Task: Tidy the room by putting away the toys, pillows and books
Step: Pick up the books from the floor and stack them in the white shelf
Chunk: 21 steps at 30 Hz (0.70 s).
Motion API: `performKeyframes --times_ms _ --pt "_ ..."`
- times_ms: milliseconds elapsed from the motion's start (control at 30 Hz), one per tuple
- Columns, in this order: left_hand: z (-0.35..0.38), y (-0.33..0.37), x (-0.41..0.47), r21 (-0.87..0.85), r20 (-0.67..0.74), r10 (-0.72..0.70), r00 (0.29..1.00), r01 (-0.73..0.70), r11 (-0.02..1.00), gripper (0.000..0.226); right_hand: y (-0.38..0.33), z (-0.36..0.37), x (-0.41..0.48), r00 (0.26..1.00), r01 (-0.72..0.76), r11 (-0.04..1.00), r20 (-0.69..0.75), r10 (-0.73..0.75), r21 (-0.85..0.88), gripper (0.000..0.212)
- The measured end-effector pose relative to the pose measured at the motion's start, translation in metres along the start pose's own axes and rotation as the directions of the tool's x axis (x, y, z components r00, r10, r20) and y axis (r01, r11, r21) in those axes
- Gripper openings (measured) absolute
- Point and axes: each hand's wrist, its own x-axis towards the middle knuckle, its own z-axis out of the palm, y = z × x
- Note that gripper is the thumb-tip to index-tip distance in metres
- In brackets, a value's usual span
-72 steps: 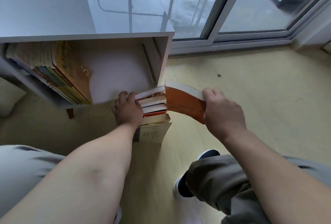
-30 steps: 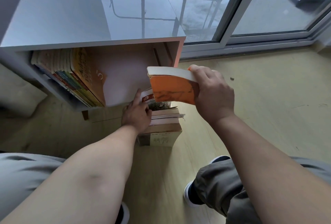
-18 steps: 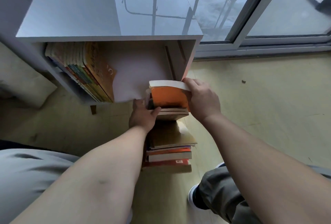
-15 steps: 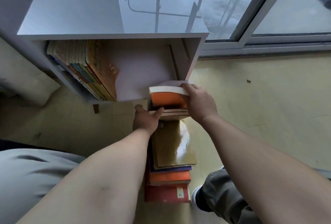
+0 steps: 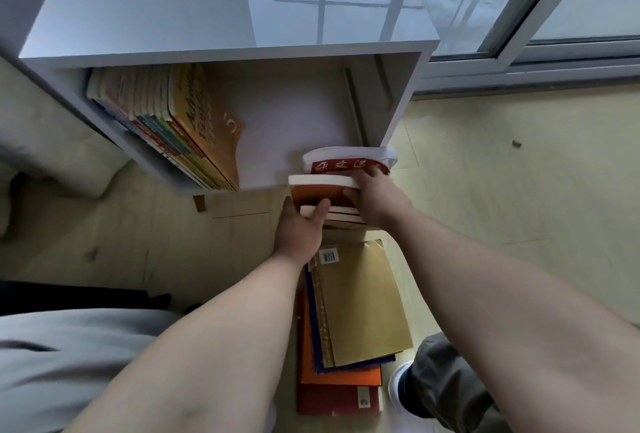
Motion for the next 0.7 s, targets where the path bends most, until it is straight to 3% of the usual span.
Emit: performKeyframes --times_ms 167,300,400,567,700 --pt "0.003 0.01 0.004 -0.002 -0.012 -0.016 1.0 0.016 1.0 0.079 0.003 -0.001 -0.003 0.984 -0.089 0.995 -0.158 0.08 -0.052 0.041" --pt "0.006 0.011 0.013 0.005 -0.012 0.017 1.0 -0.017 1.0 0.059 0.005 0.006 0.0 0.921 -0.199 0.943 -0.277 0.273 0.267 0.029" --pt "0.008 0.017 0.021 -0.011 -0.031 -0.031 0.999 0.031 0.999 0.059 0.007 0.005 0.005 0.874 -0.24 0.891 -0.313 0.371 0.386 0.03" --pt "0.015 0.028 0.033 -0.018 -0.083 -0.129 0.988 0.128 0.992 0.057 0.009 0.008 0.003 0.839 -0.31 0.766 -0.216 0.499 0.563 0.037" --pt "0.018 0.032 0.042 0.017 -0.136 -0.117 0.984 0.12 0.993 0.057 0.013 0.01 0.006 0.725 -0.506 0.573 -0.042 0.687 0.645 0.052"
